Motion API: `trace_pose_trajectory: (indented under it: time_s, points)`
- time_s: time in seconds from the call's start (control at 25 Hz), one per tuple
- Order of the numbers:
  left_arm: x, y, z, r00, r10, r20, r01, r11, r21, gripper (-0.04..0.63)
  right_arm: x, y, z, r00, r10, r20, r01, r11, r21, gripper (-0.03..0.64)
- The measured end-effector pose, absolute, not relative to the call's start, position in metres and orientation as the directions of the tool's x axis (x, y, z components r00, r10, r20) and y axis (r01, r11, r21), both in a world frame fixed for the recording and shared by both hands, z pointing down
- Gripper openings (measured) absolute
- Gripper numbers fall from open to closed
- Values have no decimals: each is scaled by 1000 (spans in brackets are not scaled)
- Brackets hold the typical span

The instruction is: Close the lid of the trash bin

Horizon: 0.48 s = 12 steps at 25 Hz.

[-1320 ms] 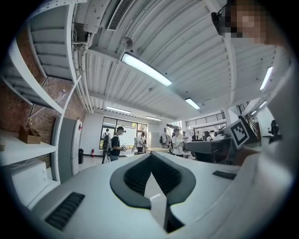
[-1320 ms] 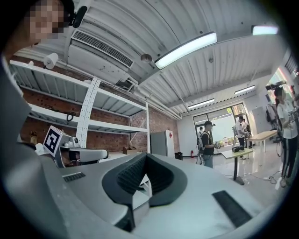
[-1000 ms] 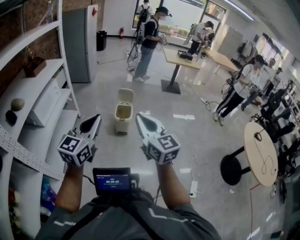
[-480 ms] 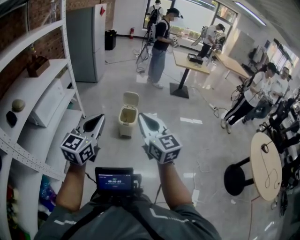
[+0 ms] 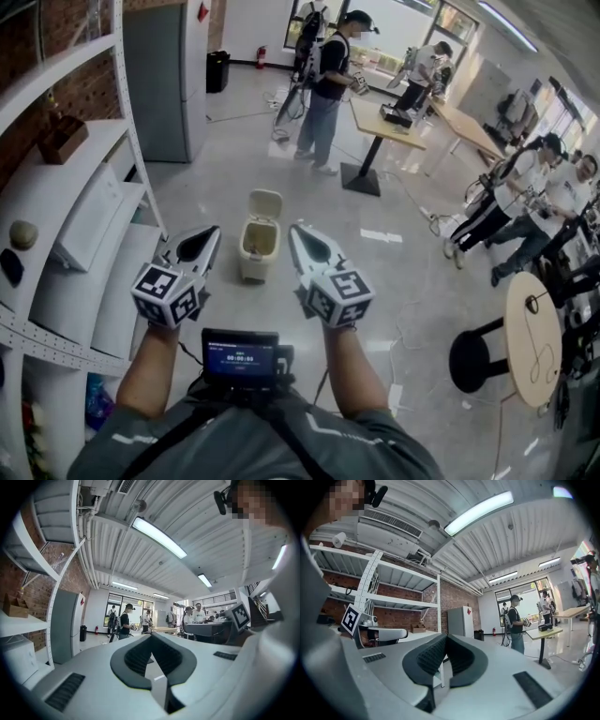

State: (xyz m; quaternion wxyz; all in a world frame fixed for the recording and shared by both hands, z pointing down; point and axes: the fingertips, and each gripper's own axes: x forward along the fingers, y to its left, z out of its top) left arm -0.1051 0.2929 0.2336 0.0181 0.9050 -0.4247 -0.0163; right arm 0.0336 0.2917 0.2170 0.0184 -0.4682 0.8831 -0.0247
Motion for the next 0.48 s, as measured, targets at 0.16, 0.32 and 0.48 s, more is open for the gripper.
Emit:
trace_pose_trajectory:
  time_s: [0.16, 0.32, 0.48]
  points:
    - [-114, 251, 228, 661, -750, -25, -749, -661, 49, -5, 25, 250, 215, -534, -845, -2, -843, 533, -70, 11]
    - [-125, 216, 226, 679, -734, -27, -732, -679, 51, -5, 17, 216, 217, -510, -860, 12, -858, 508, -74, 11]
    - [-141, 181, 227, 690, -723, -30, -721, -691, 57, -5, 3, 182, 219, -491, -871, 23, -869, 488, -80, 11]
